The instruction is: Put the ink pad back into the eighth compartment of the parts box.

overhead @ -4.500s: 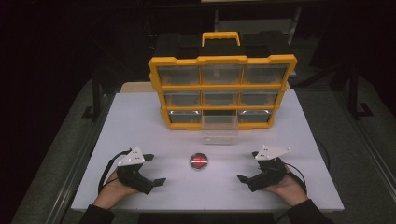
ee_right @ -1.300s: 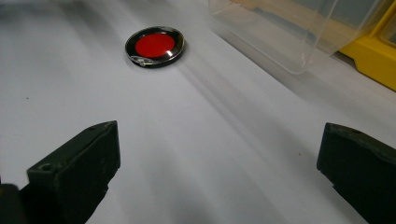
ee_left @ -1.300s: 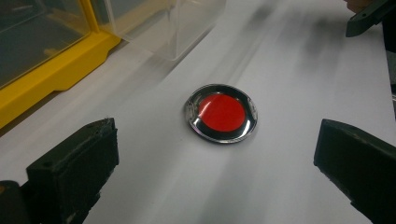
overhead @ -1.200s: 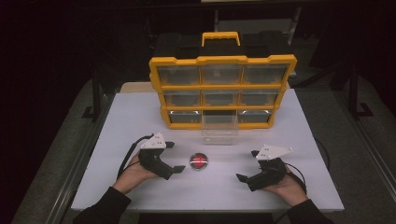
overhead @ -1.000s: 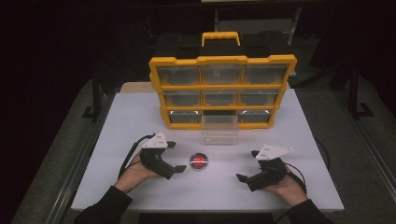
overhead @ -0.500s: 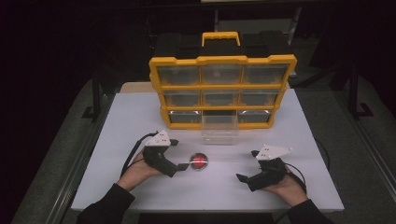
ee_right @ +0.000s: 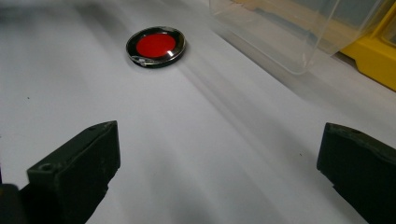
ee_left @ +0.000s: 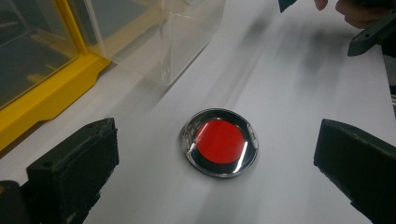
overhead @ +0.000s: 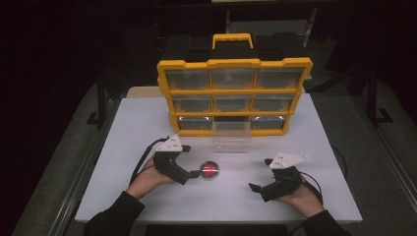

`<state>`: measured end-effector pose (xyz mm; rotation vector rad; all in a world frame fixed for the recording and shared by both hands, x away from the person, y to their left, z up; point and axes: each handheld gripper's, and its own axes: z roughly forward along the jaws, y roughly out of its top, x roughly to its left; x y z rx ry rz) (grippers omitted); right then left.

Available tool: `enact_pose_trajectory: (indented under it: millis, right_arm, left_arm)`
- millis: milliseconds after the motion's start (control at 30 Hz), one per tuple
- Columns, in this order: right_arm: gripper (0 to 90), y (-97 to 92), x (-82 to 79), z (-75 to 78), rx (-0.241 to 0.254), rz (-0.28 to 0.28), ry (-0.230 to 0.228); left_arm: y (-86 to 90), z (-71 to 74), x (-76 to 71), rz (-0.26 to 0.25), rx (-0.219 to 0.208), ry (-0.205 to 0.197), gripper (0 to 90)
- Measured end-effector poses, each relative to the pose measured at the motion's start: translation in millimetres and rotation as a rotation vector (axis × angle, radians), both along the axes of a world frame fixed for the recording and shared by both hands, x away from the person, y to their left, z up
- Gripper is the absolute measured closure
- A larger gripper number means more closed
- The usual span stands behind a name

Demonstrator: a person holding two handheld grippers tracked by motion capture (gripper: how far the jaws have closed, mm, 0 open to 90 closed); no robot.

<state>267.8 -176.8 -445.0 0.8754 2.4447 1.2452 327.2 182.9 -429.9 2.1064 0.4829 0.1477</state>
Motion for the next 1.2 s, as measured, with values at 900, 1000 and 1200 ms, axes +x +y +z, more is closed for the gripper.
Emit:
enact_pose_trajectory:
  millis: [900,1000,1200]
  right_arm:
    - [0.0,0.0,-0.4,0.1,0.002,0.002,0.000]
    - [0.0,-0.1,-0.2,0.1,0.002,0.002,0.000]
    - [0.0,-0.3,-0.4,0.3,0.004,0.002,-0.002]
  left_arm:
    - [-25.9,-2.5,11.0,-0.032,0.009,0.005,0.0]
    - [-28.8,-4.1,12.6,-0.033,0.013,0.005,0.0]
    - [-36.3,-6.9,15.1,-0.043,0.033,0.007,0.0]
